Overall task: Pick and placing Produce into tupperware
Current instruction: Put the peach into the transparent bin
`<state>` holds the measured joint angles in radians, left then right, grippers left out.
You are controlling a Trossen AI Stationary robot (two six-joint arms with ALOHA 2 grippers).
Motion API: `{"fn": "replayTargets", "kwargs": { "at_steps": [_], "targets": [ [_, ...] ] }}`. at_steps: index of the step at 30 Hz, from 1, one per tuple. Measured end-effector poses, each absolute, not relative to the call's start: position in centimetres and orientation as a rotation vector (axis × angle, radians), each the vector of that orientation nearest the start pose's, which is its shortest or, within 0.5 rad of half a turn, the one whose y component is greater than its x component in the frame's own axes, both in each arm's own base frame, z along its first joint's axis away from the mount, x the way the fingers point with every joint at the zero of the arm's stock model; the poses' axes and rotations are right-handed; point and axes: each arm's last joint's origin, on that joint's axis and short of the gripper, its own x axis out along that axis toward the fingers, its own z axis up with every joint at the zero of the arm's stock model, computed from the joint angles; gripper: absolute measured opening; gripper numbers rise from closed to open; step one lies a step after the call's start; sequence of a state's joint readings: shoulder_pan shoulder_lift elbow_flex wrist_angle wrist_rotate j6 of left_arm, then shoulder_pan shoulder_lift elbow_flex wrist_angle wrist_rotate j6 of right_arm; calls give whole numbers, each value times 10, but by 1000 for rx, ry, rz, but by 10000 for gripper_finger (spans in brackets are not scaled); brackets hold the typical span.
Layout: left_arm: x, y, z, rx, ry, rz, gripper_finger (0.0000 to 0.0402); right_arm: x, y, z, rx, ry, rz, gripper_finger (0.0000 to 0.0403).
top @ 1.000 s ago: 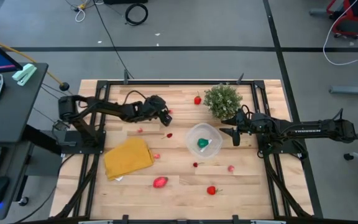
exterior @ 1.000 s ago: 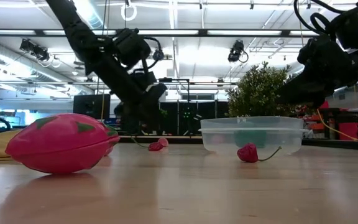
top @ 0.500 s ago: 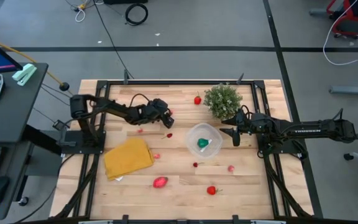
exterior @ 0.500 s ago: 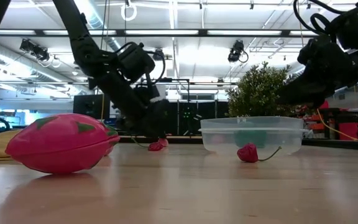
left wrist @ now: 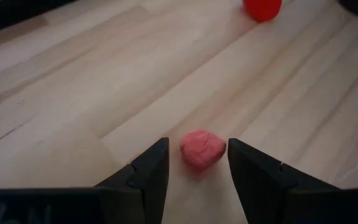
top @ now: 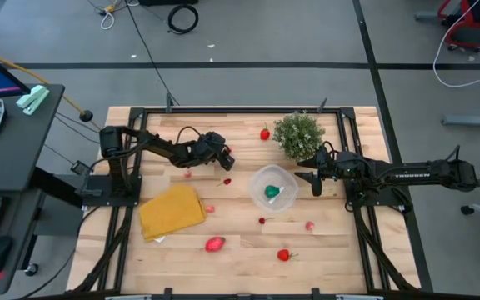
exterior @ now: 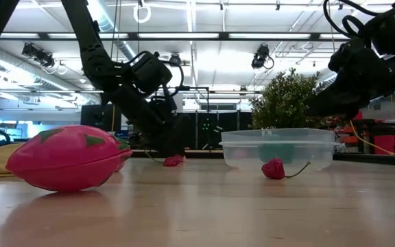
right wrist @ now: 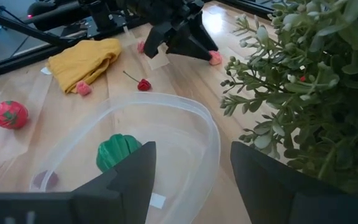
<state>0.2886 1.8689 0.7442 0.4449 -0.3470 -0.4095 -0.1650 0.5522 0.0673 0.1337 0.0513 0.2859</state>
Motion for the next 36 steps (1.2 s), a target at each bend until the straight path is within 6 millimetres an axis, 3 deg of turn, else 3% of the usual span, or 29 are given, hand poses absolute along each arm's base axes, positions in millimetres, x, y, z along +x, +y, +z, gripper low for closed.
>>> {"fn": "replayTargets", "kwargs": {
  "at_steps": [5, 16, 20, 27, 32, 36],
  "targets": [
    [315, 103, 101, -358, 558, 741, 140, 129, -23, 147, 302, 322, -264, 217],
    [315, 103, 101, -357, 556, 740, 25, 128, -23, 147, 302, 326, -264, 217],
    [322, 95, 107, -354, 487, 705, 12, 128, -23, 147, 302, 326, -264, 217],
    [350, 49, 136, -310, 236, 503, 12, 128, -23, 147, 301, 326, -264, 217],
    [368, 8, 151, -254, 242, 355, 12, 128, -23, 146, 301, 332, -265, 217],
    [378, -21, 159, -103, 334, 244, 13, 128, -23, 146, 301, 334, -265, 217]
  ]
}}
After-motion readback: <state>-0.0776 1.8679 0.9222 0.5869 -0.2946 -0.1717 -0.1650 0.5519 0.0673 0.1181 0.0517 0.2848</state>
